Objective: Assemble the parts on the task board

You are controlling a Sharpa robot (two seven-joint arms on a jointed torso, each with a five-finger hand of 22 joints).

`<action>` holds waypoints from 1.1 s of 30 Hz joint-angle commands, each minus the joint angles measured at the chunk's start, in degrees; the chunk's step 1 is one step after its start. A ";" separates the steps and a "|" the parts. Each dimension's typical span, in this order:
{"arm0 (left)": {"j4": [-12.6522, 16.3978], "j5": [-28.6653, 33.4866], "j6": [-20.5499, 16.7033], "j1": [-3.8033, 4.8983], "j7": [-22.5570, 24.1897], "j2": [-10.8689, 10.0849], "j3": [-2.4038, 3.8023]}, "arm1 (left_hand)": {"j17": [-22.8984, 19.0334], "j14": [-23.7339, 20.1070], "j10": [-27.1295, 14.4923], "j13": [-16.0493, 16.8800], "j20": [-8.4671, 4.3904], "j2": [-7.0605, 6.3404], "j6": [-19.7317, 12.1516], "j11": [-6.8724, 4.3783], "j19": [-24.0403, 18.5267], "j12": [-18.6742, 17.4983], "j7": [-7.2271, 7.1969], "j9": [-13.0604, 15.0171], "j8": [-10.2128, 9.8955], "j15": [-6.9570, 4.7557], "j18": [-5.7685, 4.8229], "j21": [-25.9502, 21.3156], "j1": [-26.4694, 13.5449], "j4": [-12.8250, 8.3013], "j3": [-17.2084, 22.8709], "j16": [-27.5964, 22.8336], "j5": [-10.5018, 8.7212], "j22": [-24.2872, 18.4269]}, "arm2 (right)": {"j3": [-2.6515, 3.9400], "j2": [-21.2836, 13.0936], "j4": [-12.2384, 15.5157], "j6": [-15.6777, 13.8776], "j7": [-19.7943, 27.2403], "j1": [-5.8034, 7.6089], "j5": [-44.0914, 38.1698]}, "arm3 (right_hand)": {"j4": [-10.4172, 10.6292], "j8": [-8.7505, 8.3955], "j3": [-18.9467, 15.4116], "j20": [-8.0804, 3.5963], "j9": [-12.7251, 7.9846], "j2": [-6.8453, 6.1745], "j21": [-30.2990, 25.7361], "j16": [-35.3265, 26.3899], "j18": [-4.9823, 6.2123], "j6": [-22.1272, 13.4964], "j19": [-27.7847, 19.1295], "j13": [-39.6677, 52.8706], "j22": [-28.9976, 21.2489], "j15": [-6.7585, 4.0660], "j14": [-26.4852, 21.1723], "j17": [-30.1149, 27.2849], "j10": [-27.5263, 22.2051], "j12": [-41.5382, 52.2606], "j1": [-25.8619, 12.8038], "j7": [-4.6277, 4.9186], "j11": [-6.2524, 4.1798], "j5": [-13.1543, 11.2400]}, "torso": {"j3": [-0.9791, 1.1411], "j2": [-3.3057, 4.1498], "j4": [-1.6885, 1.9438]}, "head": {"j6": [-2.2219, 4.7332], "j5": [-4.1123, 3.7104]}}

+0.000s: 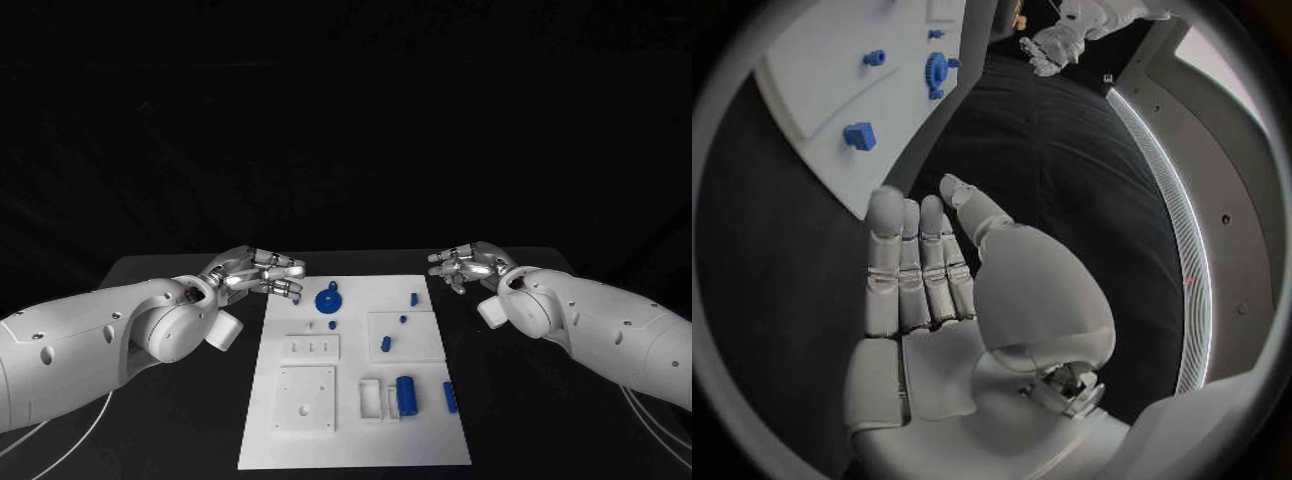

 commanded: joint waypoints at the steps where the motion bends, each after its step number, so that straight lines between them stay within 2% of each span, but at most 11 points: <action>1: 0.58 0.00 1.30 -0.03 0.44 -0.29 0.03 | 0.02 -0.15 0.01 0.07 -0.18 0.55 -0.11 0.11 -0.18 -0.20 0.07 0.01 -0.13 -0.03 -0.13 -0.24 -0.21 -0.03 -0.16 0.08 -0.30 -0.06 | 0.03 -0.04 0.14 -1.98 -0.69 -0.57 -11.32 | 0.41 0.11 -1.31 -2.48 0.08 -0.24 9.11 9.40 -3.92 -0.43 6.95 6.66 11.04 -2.59 5.62 1.27 2.78 10.38 -2.66 -1.59 -2.21 1.12 | -0.05 0.02 0.07 | -0.43 -0.02; 3: 0.79 -0.03 1.35 -0.04 0.42 -0.47 0.03 | 0.02 -0.15 0.01 0.07 -0.18 0.55 -0.11 0.11 -0.18 -0.20 0.07 0.01 -0.13 -0.03 -0.13 -0.24 -0.21 -0.03 -0.16 0.08 -0.30 -0.06 | 0.02 -0.01 0.34 -3.42 -1.06 -0.96 -16.44 | 0.59 0.14 -4.81 -3.68 0.17 0.43 14.14 13.56 -5.69 -0.70 11.09 9.92 18.05 -3.45 7.37 -1.24 4.16 13.36 -4.06 -1.78 -2.70 2.18 | -0.02 0.04 0.03 | -0.49 -0.07; 6: 1.05 -0.08 1.41 -0.05 0.38 -0.67 0.03 | 0.02 -0.15 0.01 0.07 -0.18 0.55 -0.11 0.11 -0.18 -0.20 0.07 0.01 -0.13 -0.03 -0.13 -0.24 -0.21 -0.03 -0.16 0.08 -0.30 -0.06 | 0.02 0.15 0.51 -5.62 -1.77 -1.47 -23.75 | 0.60 0.14 -7.22 -4.81 0.17 0.83 17.18 15.81 -6.49 -1.16 13.78 13.22 22.47 -4.56 11.40 -2.11 8.48 13.00 -4.38 -2.39 -3.81 3.26 | 0.00 0.04 0.12 | -0.68 -0.16; 8: 1.18 -0.12 1.45 -0.05 0.36 -0.75 0.03 | 0.02 -0.15 0.01 0.07 -0.18 0.55 -0.11 0.11 -0.18 -0.20 0.07 0.01 -0.13 -0.03 -0.13 -0.24 -0.21 -0.03 -0.16 0.08 -0.30 -0.06 | 0.02 0.25 0.59 -6.75 -2.16 -1.78 -28.65 | 0.65 0.04 -7.56 -5.22 0.13 0.97 19.87 18.54 -7.36 -0.70 15.51 18.94 26.04 -5.09 15.24 0.18 13.42 15.39 -4.74 -2.50 -4.19 3.34 | 0.06 0.13 0.19 | -0.66 -0.18; 11: 1.34 -0.17 1.53 -0.05 0.31 -0.90 0.03 | 0.02 -0.15 0.01 0.07 -0.18 0.55 -0.11 0.11 -0.18 -0.20 0.07 0.01 -0.13 -0.03 -0.13 -0.24 -0.21 -0.03 -0.16 0.08 -0.30 -0.06 | 0.02 0.42 0.72 -8.06 -2.59 -2.20 -34.49 | 0.88 0.17 -6.93 -6.18 0.13 0.71 21.35 18.08 -7.98 -0.55 16.87 27.26 29.04 -5.97 19.35 4.30 17.99 13.57 -4.92 -2.85 -4.83 3.33 | 0.09 0.17 0.29 | -0.78 -0.26; 12: 1.38 -0.19 1.54 -0.05 0.29 -0.95 0.03 | 0.02 -0.15 0.01 0.07 -0.18 0.55 -0.11 0.11 -0.18 -0.20 0.07 0.01 -0.13 -0.03 -0.13 -0.24 -0.21 -0.03 -0.16 0.08 -0.30 -0.06 | 0.02 0.49 0.76 -8.36 -2.73 -2.32 -35.86 | 1.07 0.09 -6.79 -6.12 0.08 0.40 21.69 17.98 -8.19 -0.86 17.11 29.58 29.79 -5.96 20.15 5.50 19.28 13.57 -5.18 -2.98 -5.01 3.61 | 0.08 0.15 0.26 | -0.77 -0.27; 15: 1.46 -0.25 1.55 -0.05 0.25 -1.07 0.03 | 0.02 -0.15 0.01 0.07 -0.17 0.56 -0.10 0.11 -0.19 -0.20 0.08 0.01 -0.12 -0.03 -0.13 -0.24 -0.21 -0.04 -0.17 0.08 -0.30 -0.06 | -0.01 0.83 0.74 -9.08 -3.11 -2.58 -39.20 | 1.36 0.12 -6.34 -6.37 0.00 0.01 22.01 18.33 -8.40 -1.15 17.53 32.17 30.61 -6.25 21.60 7.36 20.95 13.73 -5.50 -3.21 -5.38 3.94 | 0.16 0.27 0.28 | -0.65 -0.24; 22: 1.64 -0.35 1.59 -0.05 0.16 -1.20 0.04 | 0.03 -0.18 0.06 0.07 -0.15 0.63 -0.03 0.11 -0.23 -0.19 0.13 0.02 -0.06 -0.02 -0.10 -0.21 -0.21 -0.07 -0.20 0.08 -0.30 -0.06 | -0.38 1.89 0.58 -10.20 -4.34 -3.06 -44.10 | 3.05 0.12 -4.45 -6.91 -0.04 -1.18 20.84 16.65 -8.37 -1.01 18.18 35.75 31.38 -6.80 23.69 10.33 22.97 11.80 -5.45 -3.48 -5.84 3.44 | 0.15 0.29 0.42 | -0.78 -0.32; 33: 1.95 -0.58 1.69 -0.04 0.01 -1.42 0.04 | 0.03 -0.18 0.06 0.07 -0.15 0.63 -0.03 0.11 -0.23 -0.19 0.13 0.02 -0.06 -0.02 -0.10 -0.21 -0.21 -0.07 -0.20 0.08 -0.30 -0.06 | -0.56 3.14 -0.10 -11.63 -4.84 -3.40 -45.07 | 3.86 0.09 -3.82 -6.84 -0.07 -1.78 19.99 15.89 -8.40 -2.00 18.42 36.89 32.38 -6.65 23.82 11.38 23.14 11.24 -5.41 -3.31 -5.67 2.96 | 0.13 0.32 0.33 | -1.04 -0.33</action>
